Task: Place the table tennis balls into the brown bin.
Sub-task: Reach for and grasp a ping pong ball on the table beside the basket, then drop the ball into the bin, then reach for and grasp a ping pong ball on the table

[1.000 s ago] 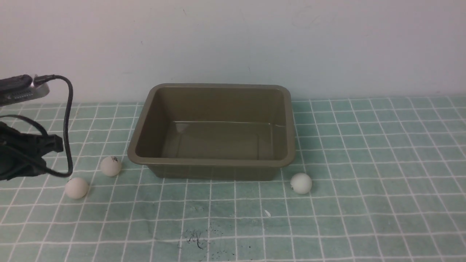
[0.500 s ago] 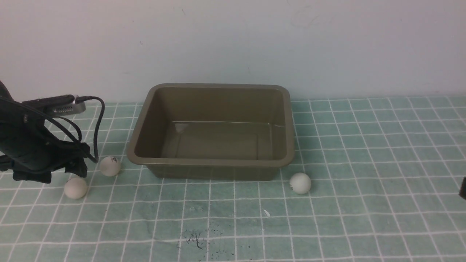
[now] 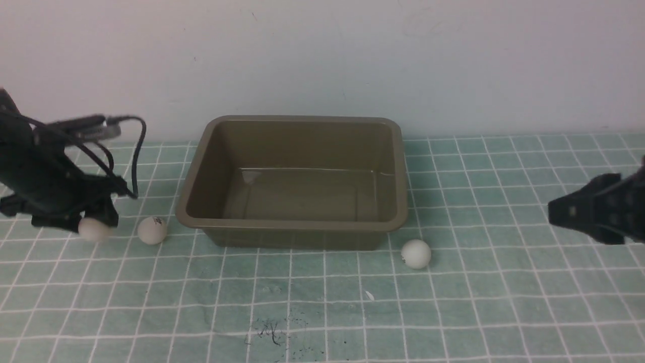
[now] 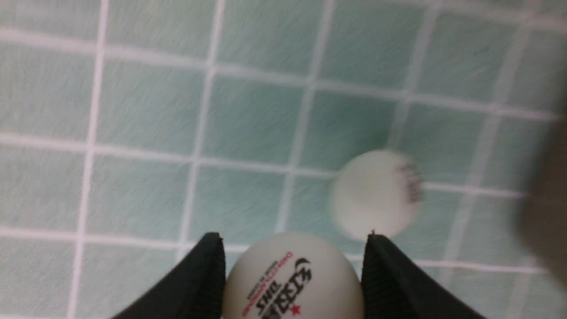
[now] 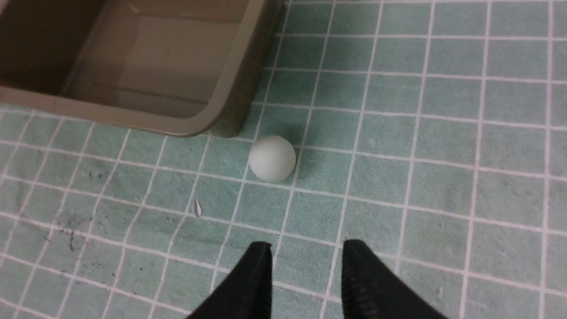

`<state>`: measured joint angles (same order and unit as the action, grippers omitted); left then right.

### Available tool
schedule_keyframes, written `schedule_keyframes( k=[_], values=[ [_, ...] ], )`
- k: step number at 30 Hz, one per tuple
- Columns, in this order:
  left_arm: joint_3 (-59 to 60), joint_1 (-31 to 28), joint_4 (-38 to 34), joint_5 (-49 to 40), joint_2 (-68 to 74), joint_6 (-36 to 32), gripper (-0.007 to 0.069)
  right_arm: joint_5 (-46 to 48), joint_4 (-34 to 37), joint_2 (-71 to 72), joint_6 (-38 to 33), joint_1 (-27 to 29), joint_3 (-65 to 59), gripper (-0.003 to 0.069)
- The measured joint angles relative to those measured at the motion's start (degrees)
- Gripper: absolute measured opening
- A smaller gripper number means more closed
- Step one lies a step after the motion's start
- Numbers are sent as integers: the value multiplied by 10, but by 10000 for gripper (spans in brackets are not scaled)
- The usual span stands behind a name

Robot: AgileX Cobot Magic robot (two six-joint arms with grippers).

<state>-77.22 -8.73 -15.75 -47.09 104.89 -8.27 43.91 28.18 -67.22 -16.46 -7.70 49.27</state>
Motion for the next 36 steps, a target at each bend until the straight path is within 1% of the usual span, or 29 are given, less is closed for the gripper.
schedule_keyframes(
  k=[2, 3, 4, 5, 6, 7, 10, 12, 16, 17, 18, 20, 21, 23, 24, 25, 26, 27, 29, 30, 31, 33, 36],
  values=[
    [-34, 25, -44, -6, -17, -35, 353, -37, 0, -47, -24, -34, 3, 318],
    [-41, 32, -54, -6, -20, -44, 353, -41, 0, -52, -26, -34, 3, 318],
    [-50, 43, -69, -5, -23, -58, 353, -56, -3, -71, -33, -51, 6, 349],
    [-70, 72, -100, -3, -25, -89, 353, -83, -13, -107, -42, -71, 12, 391],
    [-79, 101, -115, -1, -22, -111, 353, -101, -19, -137, -45, -83, 21, 425],
    [-82, 113, -119, -1, -20, -121, 353, -108, -23, -153, -47, -90, 27, 436],
    [-86, 164, -125, 8, 7, -135, 355, -125, -33, -224, -50, -118, 56, 508],
    [-86, 181, -121, 11, 27, -135, 386, -128, -42, -271, -51, -132, 76, 539],
    [-96, 193, -106, 3, 49, -131, 571, -135, -56, -346, -51, -152, 110, 571],
    [-96, 193, -106, 3, 49, -131, 571, -136, -57, -354, -51, -152, 111, 571],
    [-116, 187, -91, -14, 45, -121, 612, -149, -59, -388, -51, -155, 122, 574],
    [-142, 173, -61, -40, 32, -99, 598, -170, -62, -413, -51, -156, 127, 574],
    [-142, 173, -57, -40, 30, -96, 592, -173, -62, -416, -51, -156, 128, 572],
    [-173, 141, 1, -93, 4, -47, 424, -204, -66, -439, -41, -156, 128, 523],
    [-178, 122, 25, -110, -8, -33, 299, -211, -69, -440, -25, -156, 130, 454],
    [-178, 115, 32, -116, -12, -30, 254, -211, -72, -440, -20, -154, 130, 406],
    [-177, 92, 50, -131, -22, -23, 139, -207, -77, -439, -9, -154, 130, 340],
    [-173, 72, 59, -141, -28, -21, 70, -194, -93, -430, 0, -151, 130, 353],
    [-163, 50, 61, -145, -32, -17, 38, -173, -108, -414, 13, -150, 130, 365],
    [-140, 23, 56, -149, -32, -13, 11, -150, -117, -386, 29, -149, 130, 364],
    [-117, 11, 46, -151, -28, -14, 4, -134, -119, -356, 40, -149, 130, 364],
    [-82, 6, 28, -148, -19, -30, -3, -127, -111, -309, 60, -151, 130, 364],
    [-49, 8, 4, -130, 3, -70, 6, -132, -79, -261, 67, -161, 145, 364]
  ],
)
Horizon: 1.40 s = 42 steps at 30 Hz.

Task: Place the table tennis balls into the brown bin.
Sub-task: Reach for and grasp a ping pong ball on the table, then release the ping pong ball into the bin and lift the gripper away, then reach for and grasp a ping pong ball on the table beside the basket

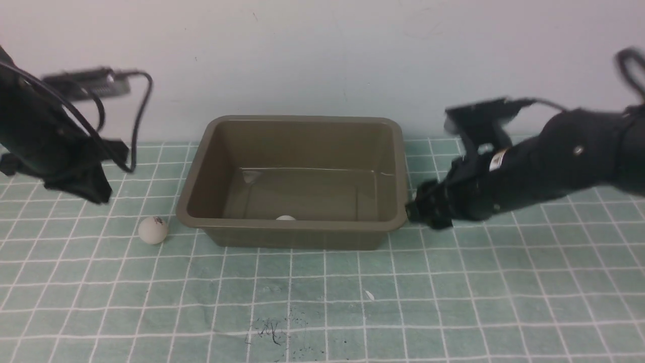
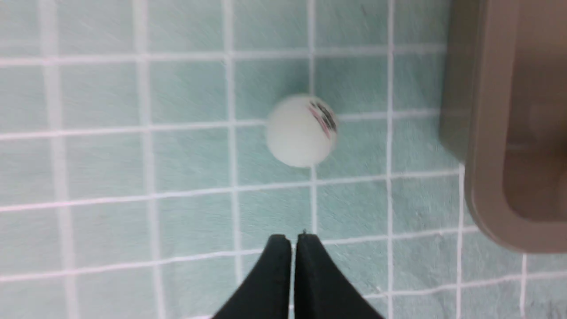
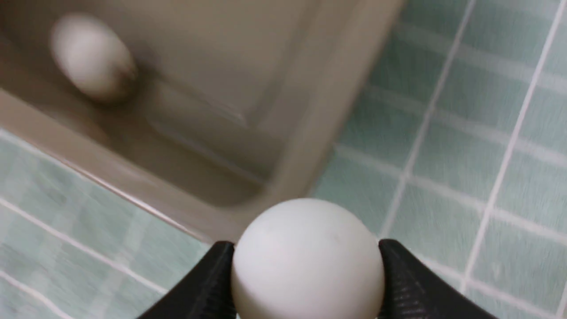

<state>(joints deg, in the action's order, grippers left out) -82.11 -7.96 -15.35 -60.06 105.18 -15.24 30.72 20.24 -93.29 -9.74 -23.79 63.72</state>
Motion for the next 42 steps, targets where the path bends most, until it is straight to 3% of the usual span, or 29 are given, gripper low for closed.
schedule_keyframes(
  k=[4, 8, 9, 10, 11, 12, 14, 15, 18, 20, 21, 22, 26, 28, 30, 32, 37, 42],
  values=[
    [4, 4, -14, 26, 24, -31, 77, 4, 14, -12, -27, -18, 64, 364],
    [4, 4, -33, 80, 55, -39, 325, 63, 18, -84, -38, -25, 196, 472],
    [4, 4, -34, 82, 58, -39, 337, 75, 18, -86, -38, -25, 202, 481],
    [4, 4, -39, 95, 68, -39, 405, 120, 14, -95, -29, -21, 245, 545],
    [4, 4, -39, 97, 68, -39, 405, 120, 13, -95, -29, -21, 245, 545],
    [4, 4, -51, 107, 82, -39, 482, 165, 7, -95, -18, -16, 278, 570],
    [4, 5, -65, 112, 94, -40, 531, 206, -10, -77, -9, -12, 304, 553],
    [4, 7, -72, 121, 107, -43, 555, 224, -29, -55, -5, -11, 312, 508],
    [4, 13, -75, 133, 127, -43, 482, 268, -79, 15, 17, -10, 311, 320],
    [0, 14, -65, 125, 130, -43, 323, 280, -117, 82, 39, -10, 293, 167],
    [-10, 15, -54, 106, 128, -43, 316, 281, -145, 133, 61, -9, 262, 67],
    [-22, 15, -44, 79, 122, -43, 334, 279, -163, 170, 74, -8, 234, 33],
    [-72, 16, -24, 14, 82, -38, 335, 251, -202, 285, 115, -8, 121, -6],
    [-108, 21, -45, -17, 36, -33, 335, 205, -208, 399, 156, -8, -5, -13],
    [-119, 29, -66, -24, 18, -36, 335, 186, -208, 437, 170, -8, -49, -14],
    [-128, 64, -112, -17, -3, -60, 335, 125, -208, 527, 205, -8, -159, -14],
    [-129, 142, -132, 37, 20, -90, 337, 69, -208, 654, 227, -8, -260, -14],
    [-129, 190, -110, 85, 52, -61, 495, 65, -209, 742, 227, -8, -281, -14]
  ],
)
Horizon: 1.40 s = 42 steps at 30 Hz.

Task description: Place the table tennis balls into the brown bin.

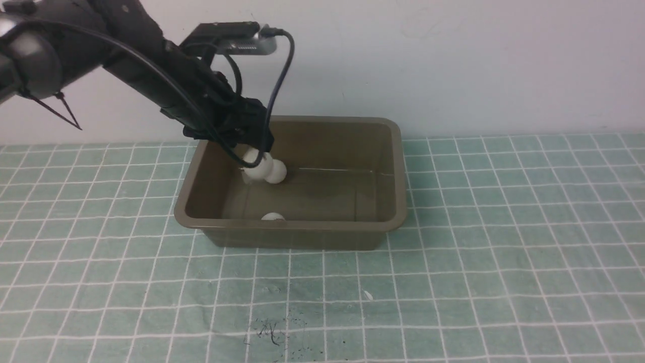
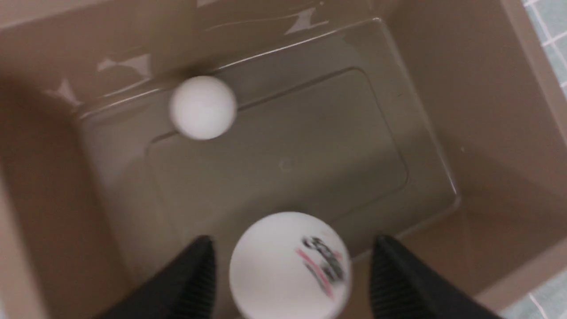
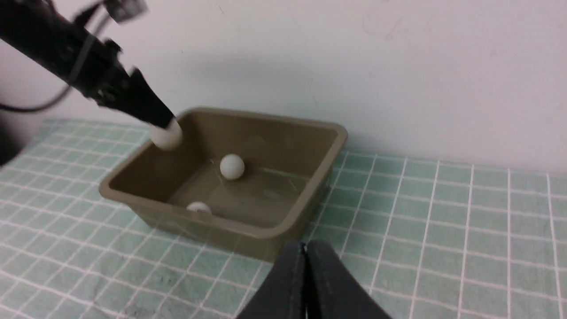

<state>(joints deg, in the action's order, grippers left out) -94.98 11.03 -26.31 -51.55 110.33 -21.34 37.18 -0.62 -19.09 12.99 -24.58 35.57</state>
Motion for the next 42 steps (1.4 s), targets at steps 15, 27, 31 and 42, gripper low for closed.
schedule_keyframes(
  k=[15, 27, 31, 42],
  values=[
    [4, 8, 175, -127, -302, 166, 0, -44, -5, 177, 7, 0, -70, -15],
    [392, 8, 173, 58, -680, 167, -5, -58, -5, 182, 9, 0, -82, -15],
    [505, 8, 173, 99, -824, 167, -5, -57, -5, 182, 9, 0, -82, -15],
    [634, 8, 176, 80, -1111, 167, -5, -51, -4, 182, 9, 1, -84, -15]
  ],
)
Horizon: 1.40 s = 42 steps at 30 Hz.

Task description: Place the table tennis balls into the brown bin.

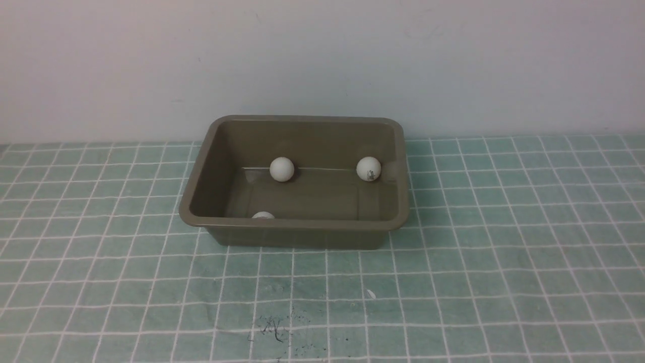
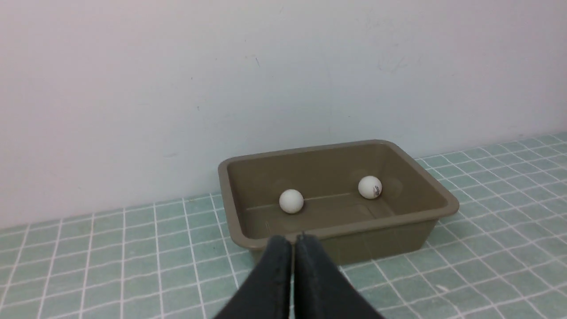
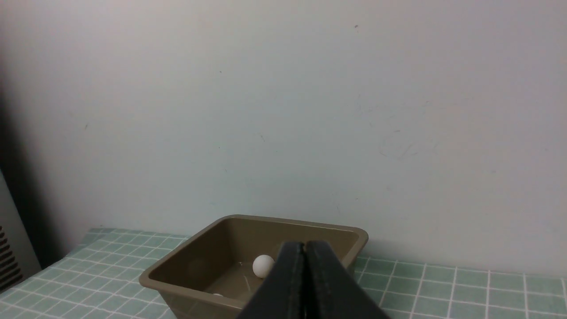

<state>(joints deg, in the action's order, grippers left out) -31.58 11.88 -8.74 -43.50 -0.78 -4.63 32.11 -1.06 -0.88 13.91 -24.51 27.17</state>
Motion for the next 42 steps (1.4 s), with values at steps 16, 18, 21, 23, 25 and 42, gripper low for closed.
schedule_keyframes(
  k=[16, 18, 21, 23, 25, 42],
  values=[
    [96, -2, 31, 189, 100, 1, -5, 6, -1, 1, 1, 0, -1, -15],
    [144, -13, 48, 214, 78, 1, -5, 6, -1, 1, 1, 0, -1, -15],
    [218, -39, 55, 217, 41, 1, -5, 6, -1, 1, 1, 0, -1, -15],
    [266, -59, 56, 217, 14, 1, -5, 6, -1, 1, 1, 0, -1, -15],
    [302, -70, 56, 217, 5, 1, -5, 6, -1, 1, 2, 0, -1, -15],
    [329, -81, 57, 212, 2, 6, -5, 6, -1, 1, 2, 0, -1, -15]
  ],
)
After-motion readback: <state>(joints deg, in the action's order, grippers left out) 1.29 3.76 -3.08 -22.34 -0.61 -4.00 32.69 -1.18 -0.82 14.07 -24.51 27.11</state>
